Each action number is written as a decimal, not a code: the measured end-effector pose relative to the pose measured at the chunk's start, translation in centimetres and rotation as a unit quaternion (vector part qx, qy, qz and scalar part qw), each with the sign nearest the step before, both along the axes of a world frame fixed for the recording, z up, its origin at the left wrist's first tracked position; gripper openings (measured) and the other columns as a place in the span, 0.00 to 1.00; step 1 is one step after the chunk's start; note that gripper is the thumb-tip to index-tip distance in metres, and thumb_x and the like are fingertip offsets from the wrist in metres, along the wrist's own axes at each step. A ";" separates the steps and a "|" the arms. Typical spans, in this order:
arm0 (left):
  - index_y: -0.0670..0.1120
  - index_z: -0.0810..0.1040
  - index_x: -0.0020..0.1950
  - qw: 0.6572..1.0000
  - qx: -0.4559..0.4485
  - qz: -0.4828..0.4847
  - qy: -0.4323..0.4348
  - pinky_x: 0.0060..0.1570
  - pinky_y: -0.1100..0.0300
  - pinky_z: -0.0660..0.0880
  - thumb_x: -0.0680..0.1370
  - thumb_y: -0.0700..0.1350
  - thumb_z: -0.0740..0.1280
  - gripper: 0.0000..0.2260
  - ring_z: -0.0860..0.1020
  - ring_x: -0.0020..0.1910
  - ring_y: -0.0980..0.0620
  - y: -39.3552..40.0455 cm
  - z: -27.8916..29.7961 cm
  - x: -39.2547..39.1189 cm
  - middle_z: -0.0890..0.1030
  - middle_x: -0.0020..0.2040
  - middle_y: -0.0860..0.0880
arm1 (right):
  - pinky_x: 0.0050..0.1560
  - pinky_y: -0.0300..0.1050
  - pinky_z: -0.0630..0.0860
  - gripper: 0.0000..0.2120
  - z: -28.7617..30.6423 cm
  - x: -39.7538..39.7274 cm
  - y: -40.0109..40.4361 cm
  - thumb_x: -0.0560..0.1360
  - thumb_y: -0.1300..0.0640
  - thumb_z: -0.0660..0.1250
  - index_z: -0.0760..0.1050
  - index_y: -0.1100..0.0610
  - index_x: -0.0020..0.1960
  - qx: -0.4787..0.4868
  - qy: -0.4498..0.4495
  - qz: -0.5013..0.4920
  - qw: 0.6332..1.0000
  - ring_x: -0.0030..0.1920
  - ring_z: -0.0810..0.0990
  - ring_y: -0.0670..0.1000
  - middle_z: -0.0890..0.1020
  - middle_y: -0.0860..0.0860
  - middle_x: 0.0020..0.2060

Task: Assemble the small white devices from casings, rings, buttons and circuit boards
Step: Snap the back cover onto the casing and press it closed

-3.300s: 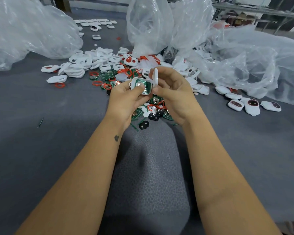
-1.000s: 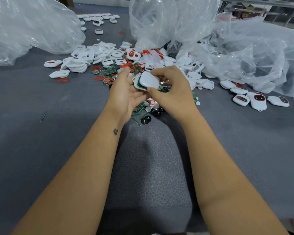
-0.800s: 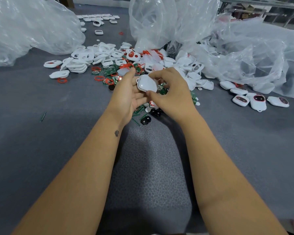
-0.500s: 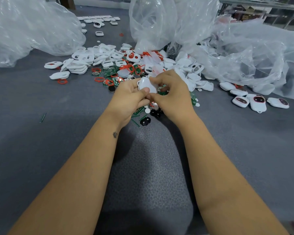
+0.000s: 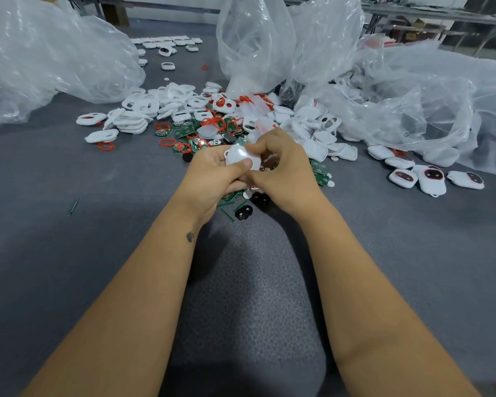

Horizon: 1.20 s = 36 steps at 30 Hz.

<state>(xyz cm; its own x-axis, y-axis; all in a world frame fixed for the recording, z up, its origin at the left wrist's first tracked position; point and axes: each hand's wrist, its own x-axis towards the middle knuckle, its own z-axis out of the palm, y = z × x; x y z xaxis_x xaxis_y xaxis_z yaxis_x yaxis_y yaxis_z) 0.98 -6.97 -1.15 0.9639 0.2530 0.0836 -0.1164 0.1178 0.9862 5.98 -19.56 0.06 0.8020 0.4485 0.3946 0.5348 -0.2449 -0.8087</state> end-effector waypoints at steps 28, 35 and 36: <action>0.47 0.80 0.53 0.988 -0.030 -0.012 -0.153 0.57 0.62 0.74 0.81 0.40 0.62 0.08 0.80 0.58 0.54 -0.8 0.3 0.8 0.84 0.54 0.53 | 0.47 0.42 0.73 0.04 0.2 -0.7 0.9 0.78 0.62 0.67 0.79 0.58 0.45 0.245 0.146 -0.011 0.959 0.41 0.76 0.46 0.80 0.47 0.37; 0.45 0.81 0.53 0.984 0.014 0.038 -0.172 0.52 0.64 0.76 0.81 0.40 0.62 0.08 0.82 0.52 0.54 -0.7 0.1 0.9 0.85 0.48 0.53 | 0.37 0.34 0.70 0.09 0.2 -0.8 1.0 0.78 0.58 0.67 0.77 0.54 0.39 0.201 0.101 -0.049 0.973 0.33 0.74 0.45 0.75 0.47 0.29; 0.45 0.82 0.53 0.983 0.021 0.046 -0.175 0.52 0.64 0.76 0.81 0.40 0.62 0.08 0.82 0.52 0.55 -0.7 0.1 0.8 0.85 0.48 0.54 | 0.36 0.34 0.69 0.09 0.2 -0.8 1.0 0.78 0.57 0.67 0.78 0.53 0.39 0.196 0.101 -0.051 0.974 0.32 0.71 0.42 0.75 0.45 0.28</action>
<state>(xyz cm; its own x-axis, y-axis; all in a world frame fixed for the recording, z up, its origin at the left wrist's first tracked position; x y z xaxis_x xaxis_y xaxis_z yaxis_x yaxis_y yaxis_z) 1.82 -7.70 -1.04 0.8474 0.3267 0.4185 -0.4578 0.0504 0.8876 5.22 -18.58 0.22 0.9133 0.2089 0.3495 0.3448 0.0599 -0.9368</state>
